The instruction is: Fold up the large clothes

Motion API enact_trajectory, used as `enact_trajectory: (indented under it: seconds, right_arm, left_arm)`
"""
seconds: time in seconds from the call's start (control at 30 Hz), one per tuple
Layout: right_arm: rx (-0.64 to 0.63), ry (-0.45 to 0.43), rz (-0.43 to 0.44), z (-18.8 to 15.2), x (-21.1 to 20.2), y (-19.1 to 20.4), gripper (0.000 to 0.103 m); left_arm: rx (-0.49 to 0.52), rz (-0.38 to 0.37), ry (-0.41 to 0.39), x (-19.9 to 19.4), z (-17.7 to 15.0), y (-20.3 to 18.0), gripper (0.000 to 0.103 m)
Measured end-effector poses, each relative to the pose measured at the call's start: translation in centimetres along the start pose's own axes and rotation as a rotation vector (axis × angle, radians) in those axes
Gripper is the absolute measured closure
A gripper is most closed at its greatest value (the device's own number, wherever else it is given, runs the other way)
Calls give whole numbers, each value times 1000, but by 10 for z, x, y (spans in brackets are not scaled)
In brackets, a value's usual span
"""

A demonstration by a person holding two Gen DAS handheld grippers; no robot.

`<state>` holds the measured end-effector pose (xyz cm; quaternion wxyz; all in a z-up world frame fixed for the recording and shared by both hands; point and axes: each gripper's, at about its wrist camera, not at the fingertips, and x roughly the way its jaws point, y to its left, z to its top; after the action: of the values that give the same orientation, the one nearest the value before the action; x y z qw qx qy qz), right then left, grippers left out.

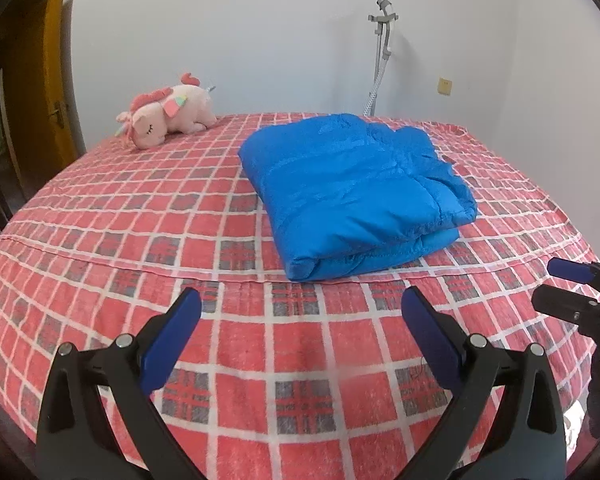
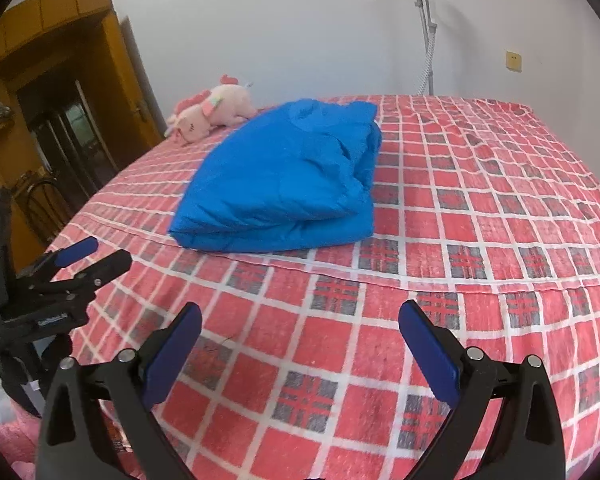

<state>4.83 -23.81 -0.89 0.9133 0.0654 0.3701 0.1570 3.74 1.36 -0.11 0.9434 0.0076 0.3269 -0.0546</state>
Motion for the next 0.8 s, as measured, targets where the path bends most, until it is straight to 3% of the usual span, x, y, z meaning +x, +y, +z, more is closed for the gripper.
enact_trajectory:
  seconds: [0.8]
  right_arm:
    - [-12, -26, 29, -6, -15, 13, 4]
  left_arm:
    - [10, 23, -49, -29, -6, 1, 4]
